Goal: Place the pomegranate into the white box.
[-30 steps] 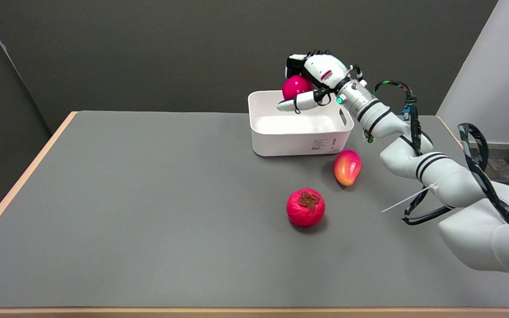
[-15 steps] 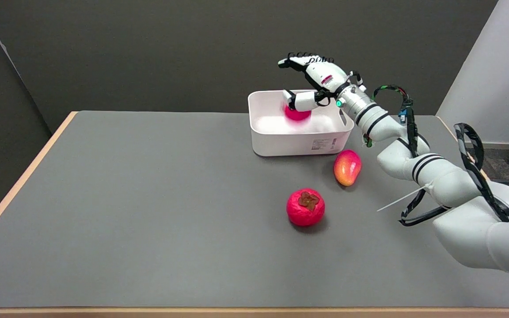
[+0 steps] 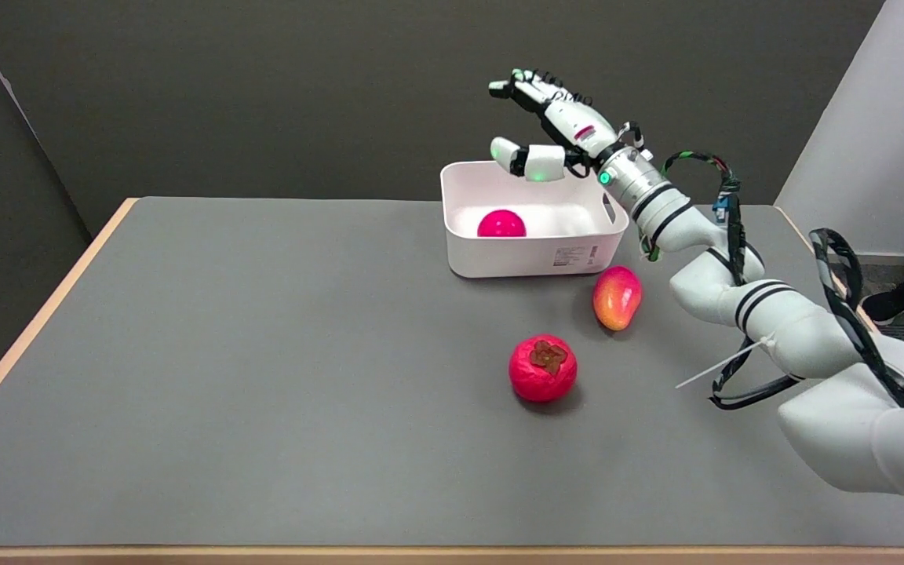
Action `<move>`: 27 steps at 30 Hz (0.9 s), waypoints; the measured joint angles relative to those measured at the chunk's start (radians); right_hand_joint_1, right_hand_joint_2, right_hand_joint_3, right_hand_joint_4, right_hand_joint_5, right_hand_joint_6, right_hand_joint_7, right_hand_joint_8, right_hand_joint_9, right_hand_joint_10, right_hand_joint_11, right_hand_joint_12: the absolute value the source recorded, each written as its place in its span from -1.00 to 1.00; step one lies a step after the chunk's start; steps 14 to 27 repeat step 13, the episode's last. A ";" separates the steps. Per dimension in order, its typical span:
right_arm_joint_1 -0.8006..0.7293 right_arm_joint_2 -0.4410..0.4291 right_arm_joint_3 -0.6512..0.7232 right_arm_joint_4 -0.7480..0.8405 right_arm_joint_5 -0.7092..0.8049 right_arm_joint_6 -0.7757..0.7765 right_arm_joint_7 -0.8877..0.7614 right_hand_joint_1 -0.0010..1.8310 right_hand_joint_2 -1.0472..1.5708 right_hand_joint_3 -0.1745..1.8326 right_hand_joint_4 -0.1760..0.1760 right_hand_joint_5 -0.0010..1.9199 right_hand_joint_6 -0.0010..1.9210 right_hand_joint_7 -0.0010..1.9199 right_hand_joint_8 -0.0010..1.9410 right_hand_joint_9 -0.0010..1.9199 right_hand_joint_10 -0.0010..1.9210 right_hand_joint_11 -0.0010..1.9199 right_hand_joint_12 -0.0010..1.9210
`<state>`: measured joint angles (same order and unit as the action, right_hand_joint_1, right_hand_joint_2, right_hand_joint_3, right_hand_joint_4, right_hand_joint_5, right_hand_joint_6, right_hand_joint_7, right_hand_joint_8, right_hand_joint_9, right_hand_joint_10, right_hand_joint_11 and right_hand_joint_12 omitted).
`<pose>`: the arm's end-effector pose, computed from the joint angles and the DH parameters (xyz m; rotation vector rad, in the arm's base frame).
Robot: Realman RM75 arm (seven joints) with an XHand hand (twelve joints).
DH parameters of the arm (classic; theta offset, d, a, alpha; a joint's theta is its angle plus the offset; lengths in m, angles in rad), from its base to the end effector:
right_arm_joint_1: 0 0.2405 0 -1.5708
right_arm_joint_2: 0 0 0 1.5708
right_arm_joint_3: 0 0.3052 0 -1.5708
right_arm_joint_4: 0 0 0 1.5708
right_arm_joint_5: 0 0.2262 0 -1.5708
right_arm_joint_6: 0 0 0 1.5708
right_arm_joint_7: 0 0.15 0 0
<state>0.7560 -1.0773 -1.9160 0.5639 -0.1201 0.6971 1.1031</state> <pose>-0.2148 -0.5376 0.4095 1.7952 -0.1378 0.4999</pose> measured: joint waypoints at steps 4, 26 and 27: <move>-0.037 0.021 0.005 0.096 0.044 0.008 0.024 -0.90 0.30 0.03 0.62 -0.85 -0.63 -0.96 -0.77 -1.00 -0.84 -1.00 -0.47; -0.200 0.086 0.084 0.361 0.195 0.034 0.056 -0.87 0.29 0.07 0.61 -0.78 -0.53 -0.81 -0.72 -0.98 -0.56 -1.00 -0.17; -0.200 0.086 0.084 0.361 0.195 0.034 0.056 -0.87 0.29 0.07 0.61 -0.78 -0.53 -0.81 -0.72 -0.98 -0.56 -1.00 -0.17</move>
